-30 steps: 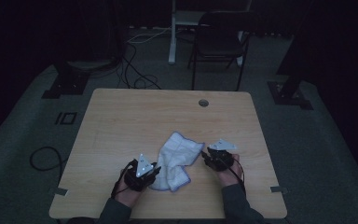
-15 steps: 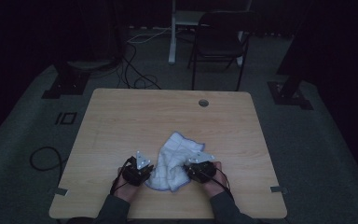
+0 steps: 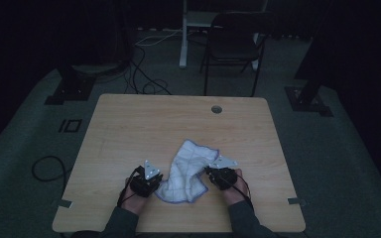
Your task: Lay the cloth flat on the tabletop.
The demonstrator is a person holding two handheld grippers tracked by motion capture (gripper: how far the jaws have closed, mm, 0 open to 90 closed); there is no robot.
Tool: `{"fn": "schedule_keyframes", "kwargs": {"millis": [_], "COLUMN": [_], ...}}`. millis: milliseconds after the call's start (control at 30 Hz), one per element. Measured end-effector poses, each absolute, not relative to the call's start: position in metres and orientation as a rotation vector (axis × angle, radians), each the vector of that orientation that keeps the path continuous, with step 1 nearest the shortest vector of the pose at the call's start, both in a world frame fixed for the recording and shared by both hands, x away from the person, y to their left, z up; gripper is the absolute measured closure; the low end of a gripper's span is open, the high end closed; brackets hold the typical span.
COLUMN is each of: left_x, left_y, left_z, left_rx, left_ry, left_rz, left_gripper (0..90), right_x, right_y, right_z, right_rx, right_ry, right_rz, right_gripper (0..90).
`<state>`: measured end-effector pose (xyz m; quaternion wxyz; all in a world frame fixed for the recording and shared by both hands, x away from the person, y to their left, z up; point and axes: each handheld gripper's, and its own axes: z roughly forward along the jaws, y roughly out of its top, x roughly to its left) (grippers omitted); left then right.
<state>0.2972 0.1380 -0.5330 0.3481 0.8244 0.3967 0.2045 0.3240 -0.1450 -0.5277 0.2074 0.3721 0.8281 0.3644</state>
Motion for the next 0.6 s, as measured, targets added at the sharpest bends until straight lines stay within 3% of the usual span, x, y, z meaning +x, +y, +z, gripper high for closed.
{"fn": "schedule_keyframes", "kwargs": {"millis": [400, 600], "left_x": [0.289, 0.286], "left_y": [0.122, 0.114], "left_z": [-0.540, -0.538], "left_rx": [2.212, 2.275], "left_ry": [0.901, 0.868], "left_rz": [0.459, 0.534], "left_gripper": [72.6, 86.5], "right_x": [0.327, 0.328], "right_y": [-0.153, -0.166], "right_z": [-0.523, -0.518], "right_rx": [1.056, 1.088], "right_ry": [2.282, 2.239], "right_rz": [1.016, 1.009], "right_gripper": [87.7, 87.9]}}
